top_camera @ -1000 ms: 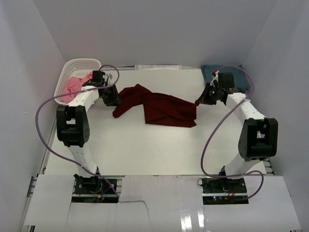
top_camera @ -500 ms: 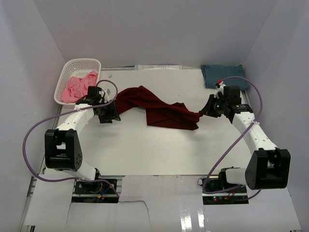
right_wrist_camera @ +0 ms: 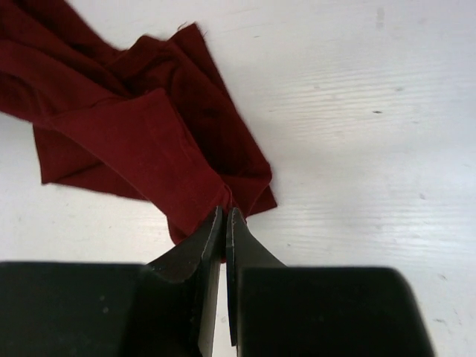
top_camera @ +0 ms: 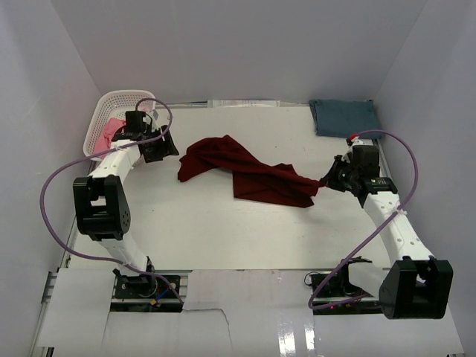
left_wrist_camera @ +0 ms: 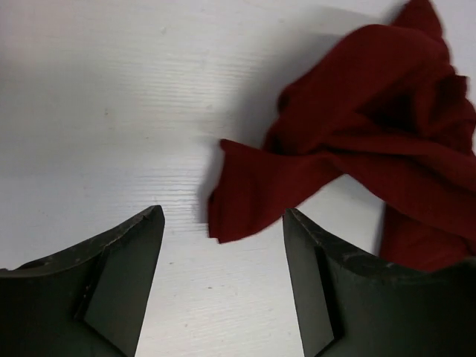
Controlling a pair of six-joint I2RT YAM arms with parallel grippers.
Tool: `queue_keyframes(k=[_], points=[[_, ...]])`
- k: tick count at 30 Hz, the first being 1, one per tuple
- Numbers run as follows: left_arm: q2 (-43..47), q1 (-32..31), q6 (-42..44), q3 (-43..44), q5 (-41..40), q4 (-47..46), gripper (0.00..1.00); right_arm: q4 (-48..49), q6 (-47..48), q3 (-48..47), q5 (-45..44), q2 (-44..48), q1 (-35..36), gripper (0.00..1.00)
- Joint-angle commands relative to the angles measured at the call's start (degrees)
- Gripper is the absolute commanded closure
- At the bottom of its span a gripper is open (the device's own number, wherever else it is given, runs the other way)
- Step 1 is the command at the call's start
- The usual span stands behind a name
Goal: Fold and stack the t-shirts
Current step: Flatten out the tshirt
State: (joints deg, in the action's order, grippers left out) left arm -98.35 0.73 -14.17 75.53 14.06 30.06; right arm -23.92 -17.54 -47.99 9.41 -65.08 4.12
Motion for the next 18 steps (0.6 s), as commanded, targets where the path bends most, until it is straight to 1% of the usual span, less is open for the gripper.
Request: queue_keyframes(k=[1, 5, 10, 13, 16, 17, 18], points=[[-1.8, 1.9, 1.0, 0.1, 2.7, -0.6, 0.24, 0.3, -2.0, 2.1, -7.6, 3.9, -2.5, 0.92], [-2.3, 2.4, 1.0, -3.0, 6.2, -3.0, 0.24, 0.6, -1.8, 3.4, -9.1, 5.8, -2.9, 0.92], [-4.0, 2.4, 0.8, -3.3, 11.2, -3.9, 0.23, 1.3, -0.6, 3.5, -3.5, 3.0, -2.9, 0.92], [-6.2, 2.7, -0.5, -3.0, 16.9, -4.3, 0.23, 2.6, -0.6, 4.2, -1.9, 3.2, -2.9, 0.92], [-8.3, 4.0, -3.1, -3.1, 24.4, -6.4, 0.23, 3.3, -0.6, 4.2, -1.0, 3.5, -2.9, 0.92], [-8.7, 4.8, -4.7, -3.3, 28.3, -7.3, 0.23, 3.4, -0.6, 4.1, -0.9, 3.4, -3.0, 0.92], [-8.9, 5.1, -5.3, -3.4, 29.5, -8.1, 0.23, 3.3, -0.6, 3.9, -0.8, 3.4, -2.9, 0.92]])
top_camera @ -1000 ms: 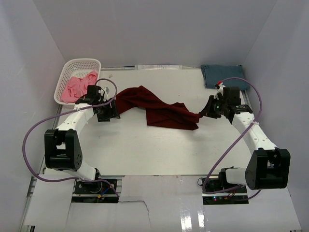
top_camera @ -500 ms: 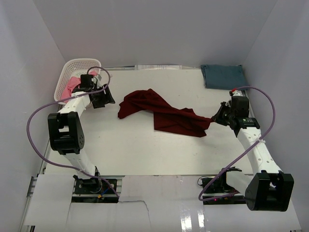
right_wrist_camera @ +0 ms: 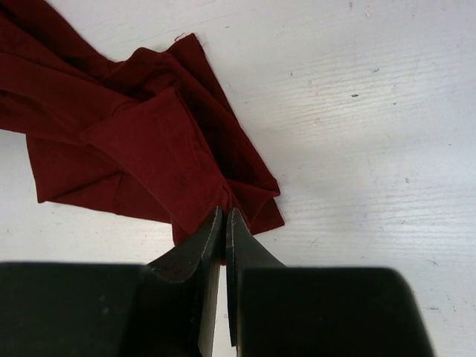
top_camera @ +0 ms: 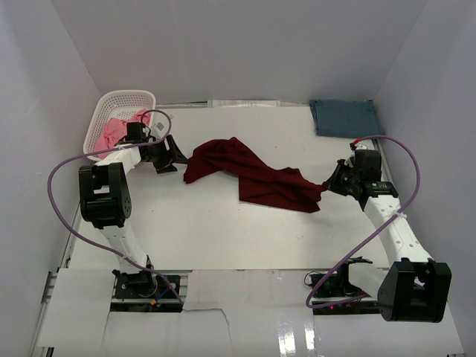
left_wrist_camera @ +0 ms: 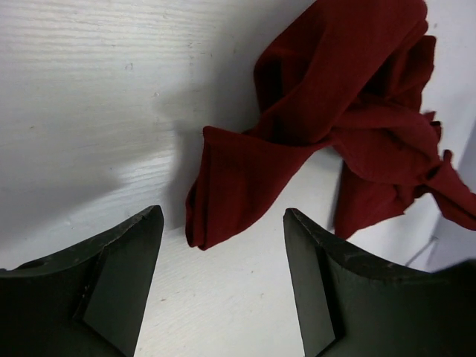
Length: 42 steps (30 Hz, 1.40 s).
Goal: Fold and stack the t-shirts
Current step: Flatten out the tshirt
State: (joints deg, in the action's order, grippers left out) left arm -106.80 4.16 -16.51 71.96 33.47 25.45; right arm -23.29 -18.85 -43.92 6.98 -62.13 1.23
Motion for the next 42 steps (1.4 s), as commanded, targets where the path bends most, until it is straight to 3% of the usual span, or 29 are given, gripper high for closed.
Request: queue_keyframes(k=[1, 7, 22, 27, 42], points=[[-0.9, 2.0, -3.7, 0.4, 10.7, -4.1, 0.23, 2.6, 0.8, -0.4, 1.9, 0.4, -0.1, 0.92], [-1.0, 2.4, 0.5, 1.7, 16.4, -5.4, 0.21, 3.4, 1.0, -0.3, 3.6, 0.0, -0.1, 0.92], [-9.6, 2.3, 20.3, 10.8, 10.4, -5.9, 0.27, 4.1, 1.2, -2.3, 8.2, -0.8, -0.1, 0.92], [-12.5, 2.3, 19.4, 10.7, 14.9, -6.0, 0.34, 4.2, 1.2, -2.5, 8.1, -0.6, -0.1, 0.92], [-12.2, 2.4, 19.2, 8.5, 27.3, -9.0, 0.37, 4.2, 1.4, -2.3, 8.9, -0.8, -0.1, 0.92]])
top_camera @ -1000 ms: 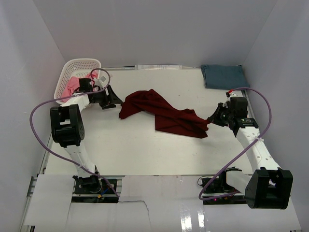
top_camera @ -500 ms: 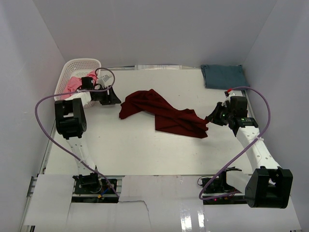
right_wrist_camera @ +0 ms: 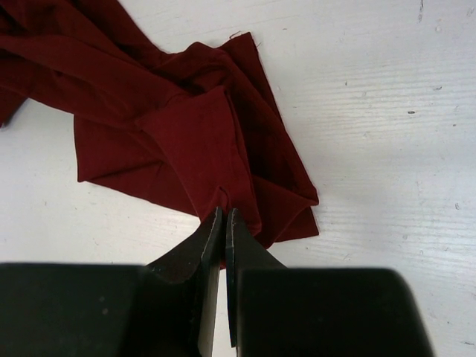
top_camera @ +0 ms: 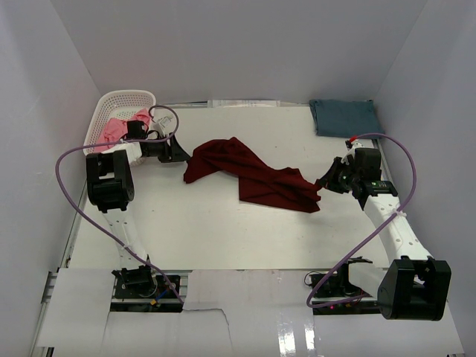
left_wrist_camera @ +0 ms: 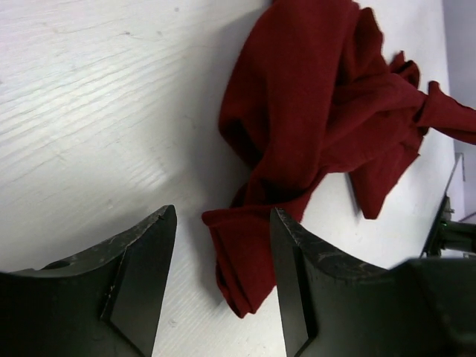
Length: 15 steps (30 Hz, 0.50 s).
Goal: Fold and stack the t-shirts
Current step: Flatten out the tshirt
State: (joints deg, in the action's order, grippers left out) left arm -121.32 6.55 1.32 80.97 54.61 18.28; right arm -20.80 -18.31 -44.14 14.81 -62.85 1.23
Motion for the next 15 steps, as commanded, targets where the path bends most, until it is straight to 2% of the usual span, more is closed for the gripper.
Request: queue_keyframes(k=[1, 7, 11, 15], points=[[2.3, 0.1, 1.3, -0.7, 7.7, -1.9, 0.37, 1.7, 0.9, -2.2, 1.2, -0.1, 0.0, 0.92], [0.1, 0.1, 0.6, -0.9, 13.6, -1.1, 0.38, 1.5, 1.2, -2.4, 1.6, -0.3, 0.0, 0.92], [0.3, 0.1, 0.7, -1.1, 12.8, 0.2, 0.41, 1.5, 1.2, -2.2, 1.5, -0.1, 0.0, 0.92], [0.1, 0.0, 0.5, -1.2, 13.8, 0.7, 0.53, 1.6, 1.2, -2.4, 1.7, -0.3, -0.1, 0.92]])
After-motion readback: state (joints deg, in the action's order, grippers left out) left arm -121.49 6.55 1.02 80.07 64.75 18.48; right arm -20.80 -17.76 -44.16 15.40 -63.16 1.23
